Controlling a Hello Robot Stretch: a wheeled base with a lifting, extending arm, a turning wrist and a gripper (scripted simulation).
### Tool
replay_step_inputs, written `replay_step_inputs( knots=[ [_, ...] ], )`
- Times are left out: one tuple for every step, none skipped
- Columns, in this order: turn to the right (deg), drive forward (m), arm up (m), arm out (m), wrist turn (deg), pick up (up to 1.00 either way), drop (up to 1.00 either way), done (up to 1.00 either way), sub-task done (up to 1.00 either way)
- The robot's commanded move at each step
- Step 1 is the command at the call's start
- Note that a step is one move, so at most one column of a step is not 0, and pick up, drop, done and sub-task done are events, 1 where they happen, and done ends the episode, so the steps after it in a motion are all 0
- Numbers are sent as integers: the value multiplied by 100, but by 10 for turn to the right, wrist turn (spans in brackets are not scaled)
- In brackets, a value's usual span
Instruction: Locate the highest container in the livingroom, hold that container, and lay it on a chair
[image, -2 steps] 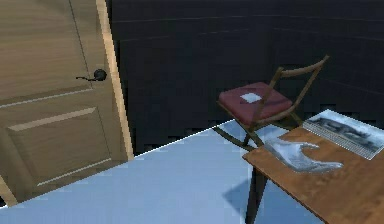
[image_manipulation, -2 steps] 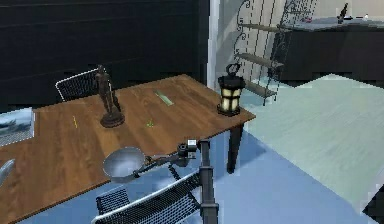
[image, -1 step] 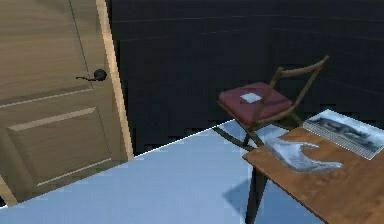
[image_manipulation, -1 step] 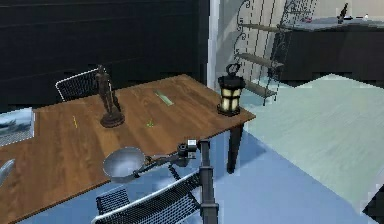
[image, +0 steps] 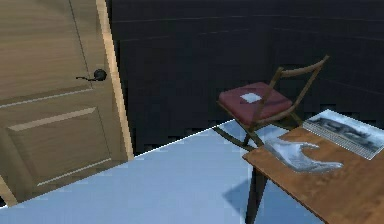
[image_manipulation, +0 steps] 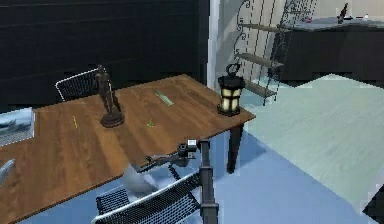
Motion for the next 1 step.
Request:
replay_step_inputs(
  knots=[
    [0, 0, 10, 0, 0, 0, 0, 0, 0]
  ],
)
